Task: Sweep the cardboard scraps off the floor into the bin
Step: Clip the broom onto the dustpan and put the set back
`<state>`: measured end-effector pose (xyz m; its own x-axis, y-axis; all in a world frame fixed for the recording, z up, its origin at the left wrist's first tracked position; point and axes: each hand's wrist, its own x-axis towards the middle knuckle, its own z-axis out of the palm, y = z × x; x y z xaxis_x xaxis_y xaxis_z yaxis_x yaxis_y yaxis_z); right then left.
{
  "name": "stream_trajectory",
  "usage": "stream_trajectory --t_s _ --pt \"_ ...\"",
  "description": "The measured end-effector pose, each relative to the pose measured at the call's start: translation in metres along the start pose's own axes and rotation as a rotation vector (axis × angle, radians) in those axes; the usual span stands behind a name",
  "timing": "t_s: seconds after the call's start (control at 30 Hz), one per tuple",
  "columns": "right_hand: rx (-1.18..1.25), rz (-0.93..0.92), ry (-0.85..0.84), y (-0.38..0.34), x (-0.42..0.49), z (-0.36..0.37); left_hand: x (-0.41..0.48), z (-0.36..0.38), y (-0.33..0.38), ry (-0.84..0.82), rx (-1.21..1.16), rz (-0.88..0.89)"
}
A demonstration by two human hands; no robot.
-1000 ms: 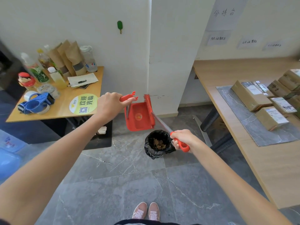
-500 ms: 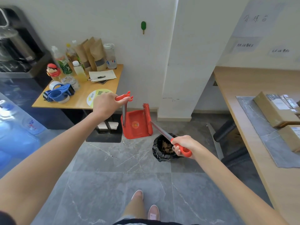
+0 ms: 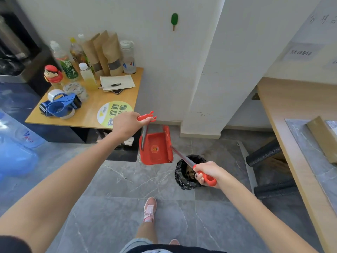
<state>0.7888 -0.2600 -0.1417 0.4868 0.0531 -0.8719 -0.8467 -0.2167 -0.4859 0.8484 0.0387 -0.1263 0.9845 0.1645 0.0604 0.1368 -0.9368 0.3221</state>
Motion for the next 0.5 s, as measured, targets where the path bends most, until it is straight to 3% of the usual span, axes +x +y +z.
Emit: stream_trajectory --t_s 0.5 --pt "0.084 0.108 0.049 -0.112 0.090 0.033 0.131 0.048 -0.039 -0.105 -0.014 0.011"
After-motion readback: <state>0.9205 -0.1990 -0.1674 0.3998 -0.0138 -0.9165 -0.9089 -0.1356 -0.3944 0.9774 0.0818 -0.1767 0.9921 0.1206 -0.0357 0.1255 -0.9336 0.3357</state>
